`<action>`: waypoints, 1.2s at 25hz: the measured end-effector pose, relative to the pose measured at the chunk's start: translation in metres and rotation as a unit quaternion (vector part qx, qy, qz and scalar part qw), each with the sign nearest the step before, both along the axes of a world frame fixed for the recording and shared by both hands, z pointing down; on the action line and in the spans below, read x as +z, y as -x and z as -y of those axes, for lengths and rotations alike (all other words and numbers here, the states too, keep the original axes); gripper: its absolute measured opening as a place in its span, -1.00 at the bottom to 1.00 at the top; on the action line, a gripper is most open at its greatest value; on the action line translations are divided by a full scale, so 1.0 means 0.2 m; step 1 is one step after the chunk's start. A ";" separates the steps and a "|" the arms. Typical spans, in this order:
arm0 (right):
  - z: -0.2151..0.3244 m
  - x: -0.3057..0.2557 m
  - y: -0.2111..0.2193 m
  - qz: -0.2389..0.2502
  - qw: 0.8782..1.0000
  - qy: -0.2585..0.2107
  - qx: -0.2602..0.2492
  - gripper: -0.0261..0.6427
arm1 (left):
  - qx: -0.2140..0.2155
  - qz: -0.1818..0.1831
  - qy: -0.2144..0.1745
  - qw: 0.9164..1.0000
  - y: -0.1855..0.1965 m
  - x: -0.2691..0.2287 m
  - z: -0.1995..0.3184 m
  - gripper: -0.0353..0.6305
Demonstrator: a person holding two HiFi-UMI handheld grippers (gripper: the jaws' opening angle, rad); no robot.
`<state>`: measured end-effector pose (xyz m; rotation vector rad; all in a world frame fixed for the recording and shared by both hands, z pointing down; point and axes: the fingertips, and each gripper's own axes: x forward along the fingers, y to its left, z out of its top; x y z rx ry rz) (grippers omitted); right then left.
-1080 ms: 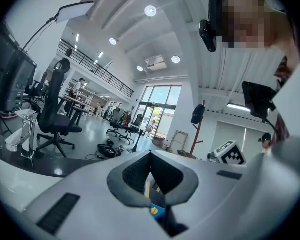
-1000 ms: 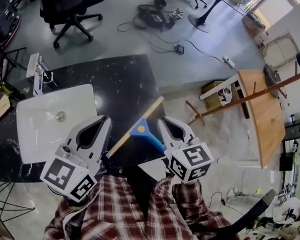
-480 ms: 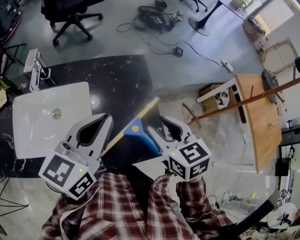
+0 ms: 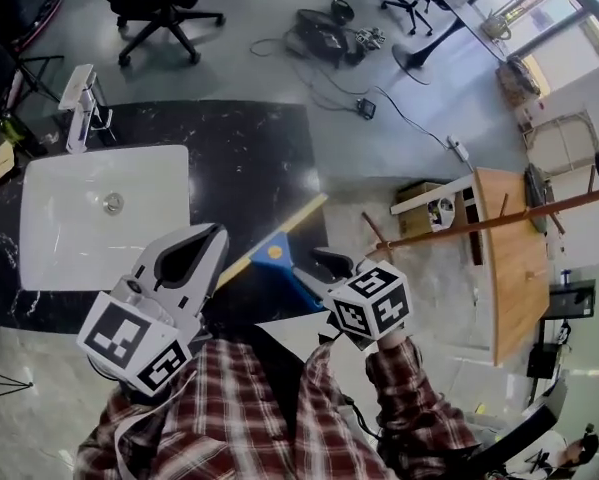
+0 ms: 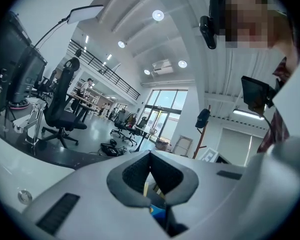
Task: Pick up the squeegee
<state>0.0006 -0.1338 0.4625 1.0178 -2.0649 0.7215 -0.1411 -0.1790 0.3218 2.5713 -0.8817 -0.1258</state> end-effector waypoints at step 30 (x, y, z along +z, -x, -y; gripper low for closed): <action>-0.04 0.45 0.06 -0.091 0.992 0.091 -0.014 -0.51 | -0.050 -0.016 0.044 0.998 0.20 0.17 0.04 -0.87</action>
